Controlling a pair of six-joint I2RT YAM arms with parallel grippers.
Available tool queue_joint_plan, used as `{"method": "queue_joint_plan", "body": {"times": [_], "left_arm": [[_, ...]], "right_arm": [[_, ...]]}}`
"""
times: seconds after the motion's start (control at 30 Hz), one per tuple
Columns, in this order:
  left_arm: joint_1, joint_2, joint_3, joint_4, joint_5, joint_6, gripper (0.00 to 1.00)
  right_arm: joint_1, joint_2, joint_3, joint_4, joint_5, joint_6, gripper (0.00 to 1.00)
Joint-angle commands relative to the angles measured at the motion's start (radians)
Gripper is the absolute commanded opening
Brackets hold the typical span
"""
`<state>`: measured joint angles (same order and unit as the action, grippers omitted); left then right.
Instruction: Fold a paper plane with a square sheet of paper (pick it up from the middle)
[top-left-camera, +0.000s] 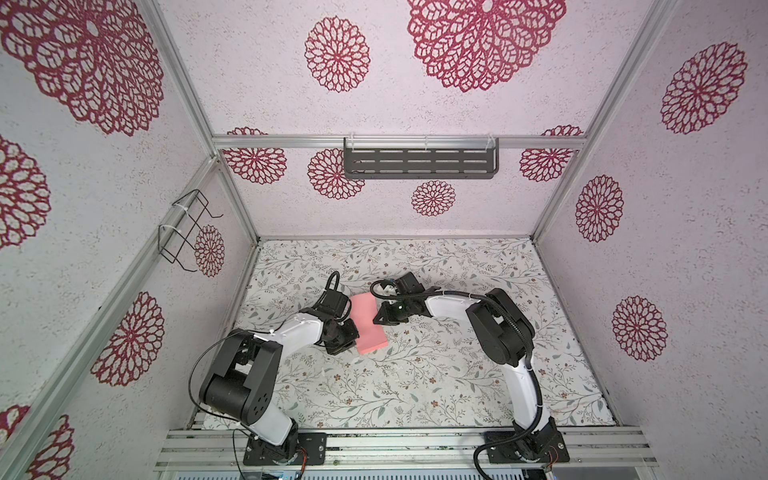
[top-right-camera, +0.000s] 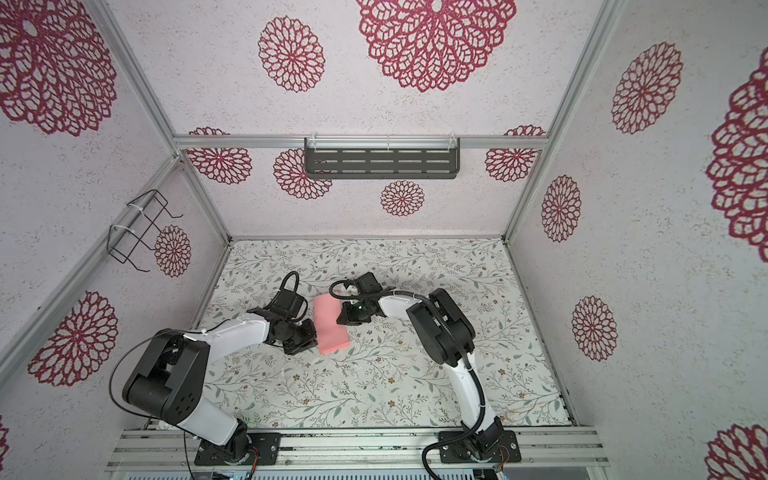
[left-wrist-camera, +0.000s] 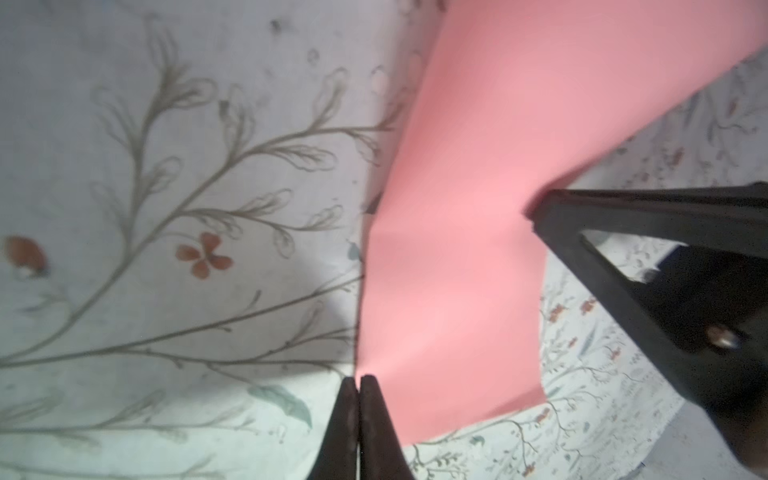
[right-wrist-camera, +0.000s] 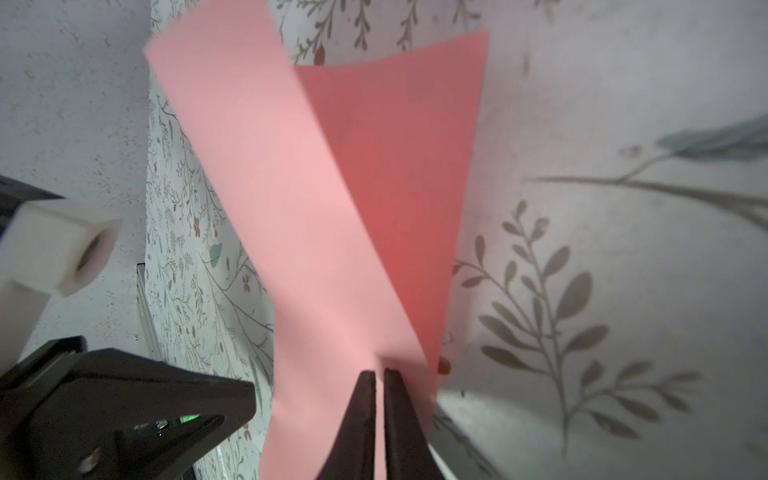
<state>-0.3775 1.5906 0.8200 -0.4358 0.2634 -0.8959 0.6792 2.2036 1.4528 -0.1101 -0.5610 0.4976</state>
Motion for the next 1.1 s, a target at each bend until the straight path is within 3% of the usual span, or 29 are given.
{"method": "queue_joint_plan", "body": {"times": [0.0,0.3,0.6,0.73,0.83,1.07], "left_arm": [[-0.015,-0.029,0.002,0.089,0.062,-0.031,0.06],[-0.065,0.066,-0.005,0.021,0.0,-0.038,0.06],[-0.089,0.022,-0.031,-0.2,-0.165,-0.005,0.06],[-0.09,-0.019,-0.027,-0.242,-0.173,0.02,0.07],[-0.088,-0.051,0.012,-0.236,-0.169,0.031,0.07],[-0.038,-0.065,0.046,-0.043,-0.167,-0.004,0.2]], "right_arm": [[-0.01,0.071,-0.072,-0.224,0.192,-0.016,0.12],[-0.01,0.074,-0.066,-0.222,0.193,-0.018,0.12],[-0.01,0.076,-0.062,-0.227,0.205,-0.023,0.12],[-0.01,0.079,-0.057,-0.23,0.208,-0.028,0.13],[-0.01,0.079,-0.052,-0.231,0.204,-0.033,0.13],[-0.01,0.051,-0.049,-0.201,0.167,-0.028,0.13]]}}
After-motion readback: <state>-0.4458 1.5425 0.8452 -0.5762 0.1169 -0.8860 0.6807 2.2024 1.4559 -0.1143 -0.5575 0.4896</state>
